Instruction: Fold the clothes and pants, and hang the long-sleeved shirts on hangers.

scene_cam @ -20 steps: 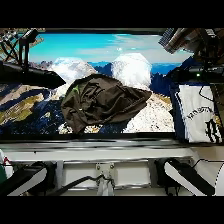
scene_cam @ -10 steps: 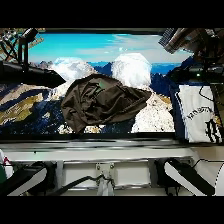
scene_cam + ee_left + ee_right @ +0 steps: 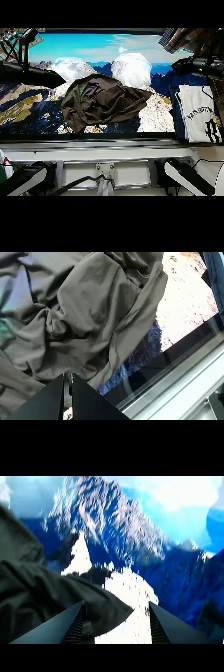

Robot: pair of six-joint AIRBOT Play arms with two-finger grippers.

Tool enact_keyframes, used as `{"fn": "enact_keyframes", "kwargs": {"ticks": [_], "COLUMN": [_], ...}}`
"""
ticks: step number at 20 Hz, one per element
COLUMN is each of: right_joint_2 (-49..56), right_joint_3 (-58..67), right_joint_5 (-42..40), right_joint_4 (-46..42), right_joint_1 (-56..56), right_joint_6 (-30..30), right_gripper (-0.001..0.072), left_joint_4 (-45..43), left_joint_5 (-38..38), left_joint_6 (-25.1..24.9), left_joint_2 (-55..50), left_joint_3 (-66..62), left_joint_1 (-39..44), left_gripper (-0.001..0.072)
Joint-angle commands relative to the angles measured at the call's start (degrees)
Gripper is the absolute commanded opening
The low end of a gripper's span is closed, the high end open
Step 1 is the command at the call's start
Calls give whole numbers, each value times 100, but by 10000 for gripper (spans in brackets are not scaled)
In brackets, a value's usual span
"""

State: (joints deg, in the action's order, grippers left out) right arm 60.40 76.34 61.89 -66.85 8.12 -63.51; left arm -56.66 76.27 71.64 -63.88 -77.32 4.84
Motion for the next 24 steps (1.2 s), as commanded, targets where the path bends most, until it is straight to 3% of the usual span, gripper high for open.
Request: {"fn": "enact_keyframes", "kwargs": {"ticks": [1, 4, 5, 7, 8, 9, 11, 12, 13, 14, 16, 18, 21, 23, 24], "right_joint_2": [9, 11, 11, 15, 31, 63, 55, 17, 9, 9, 9, 11, 11, 11, 11], "right_joint_3": [4, 4, 2, 2, 0, -52, -505, -920, -1364, -1779, -2470, -2730, -2728, -2728, -2728], "right_joint_5": [-310, -302, -240, -212, 0, 463, 966, 920, 756, 577, 98, -409, -1097, -1305, -1305], "right_joint_4": [275, 745, 916, 1145, 1202, 1207, 1158, 1178, 1281, 1506, 2013, 2059, 2170, 2238, 2249], "right_joint_1": [-2, -4, -4, -9, -9, -35, -170, -282, -411, -549, -911, -1325, -1746, -1816, -1816], "right_joint_6": [2, -13, -28, -74, -313, -455, -468, -520, -566, -597, -573, -555, -557, -557, -557], "right_gripper": [465, 465, 464, 462, 440, 353, 340, 341, 342, 341, 341, 341, 341, 341, 341], "left_joint_4": [9, 2, -44, -232, -299, -426, -874, -1349, -1974, -2516, -2896, -2516, -841, 496, 1084], "left_joint_5": [-94, -66, 96, 308, 192, -68, -1027, -1502, -1974, -2470, -3298, -3814, -4400, -4328, -4229], "left_joint_6": [0, 2, 11, 20, 20, 52, 629, 1099, 1641, 2142, 2347, 2061, 1086, -170, -844], "left_joint_2": [-2, 0, 0, 114, 291, 520, 1117, 1397, 1615, 1725, 1611, 1178, 306, -195, -393], "left_joint_3": [-7, -7, -4, 144, 389, 721, 1692, 2234, 2826, 3383, 4096, 4262, 4258, 4258, 4258], "left_joint_1": [4, 4, 4, 4, 4, 4, 4, 2, 2, 0, -61, -219, -811, -1266, -1436], "left_gripper": [57, 54, 3, 6, 6, 6, 7, 89, 317, 488, 494, 493, 493, 488, 451]}}
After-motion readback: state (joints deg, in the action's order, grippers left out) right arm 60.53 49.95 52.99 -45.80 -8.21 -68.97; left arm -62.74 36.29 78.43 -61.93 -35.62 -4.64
